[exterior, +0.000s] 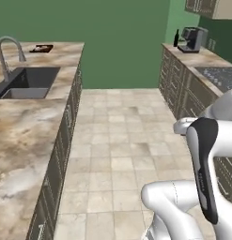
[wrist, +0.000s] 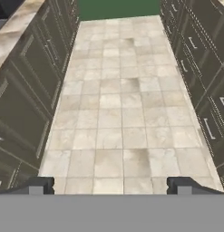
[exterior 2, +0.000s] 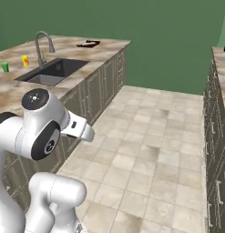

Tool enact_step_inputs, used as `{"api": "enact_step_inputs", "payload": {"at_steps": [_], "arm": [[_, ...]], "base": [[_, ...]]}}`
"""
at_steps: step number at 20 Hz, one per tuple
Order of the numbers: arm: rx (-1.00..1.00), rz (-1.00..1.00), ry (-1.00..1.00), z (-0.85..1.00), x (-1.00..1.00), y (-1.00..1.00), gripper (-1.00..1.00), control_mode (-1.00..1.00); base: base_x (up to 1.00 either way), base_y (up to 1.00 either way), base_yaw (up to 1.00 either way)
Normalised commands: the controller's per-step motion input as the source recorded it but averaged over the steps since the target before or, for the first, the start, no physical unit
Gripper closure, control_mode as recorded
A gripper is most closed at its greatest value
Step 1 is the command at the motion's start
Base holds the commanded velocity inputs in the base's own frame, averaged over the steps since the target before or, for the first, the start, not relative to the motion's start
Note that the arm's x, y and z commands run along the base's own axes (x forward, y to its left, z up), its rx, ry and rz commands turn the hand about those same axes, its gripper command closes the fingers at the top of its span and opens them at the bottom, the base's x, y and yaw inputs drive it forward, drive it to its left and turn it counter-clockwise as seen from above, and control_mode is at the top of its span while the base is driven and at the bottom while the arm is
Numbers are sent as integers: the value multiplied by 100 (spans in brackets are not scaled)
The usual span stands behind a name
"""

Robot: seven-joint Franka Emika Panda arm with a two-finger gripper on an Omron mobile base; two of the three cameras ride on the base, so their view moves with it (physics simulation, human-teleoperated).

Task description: Place the drinks on the dining counter in a tight cluster.

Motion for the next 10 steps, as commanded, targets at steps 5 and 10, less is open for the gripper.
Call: {"api": "enact_step_inputs", "payload": {"at_steps": [5, 10], "arm": [[0, 0, 0, 0, 0, 0, -100, 100], [0, 0, 0, 0, 0, 0, -100, 100]], "base": [[100, -82, 27], [100, -58, 20]]}}
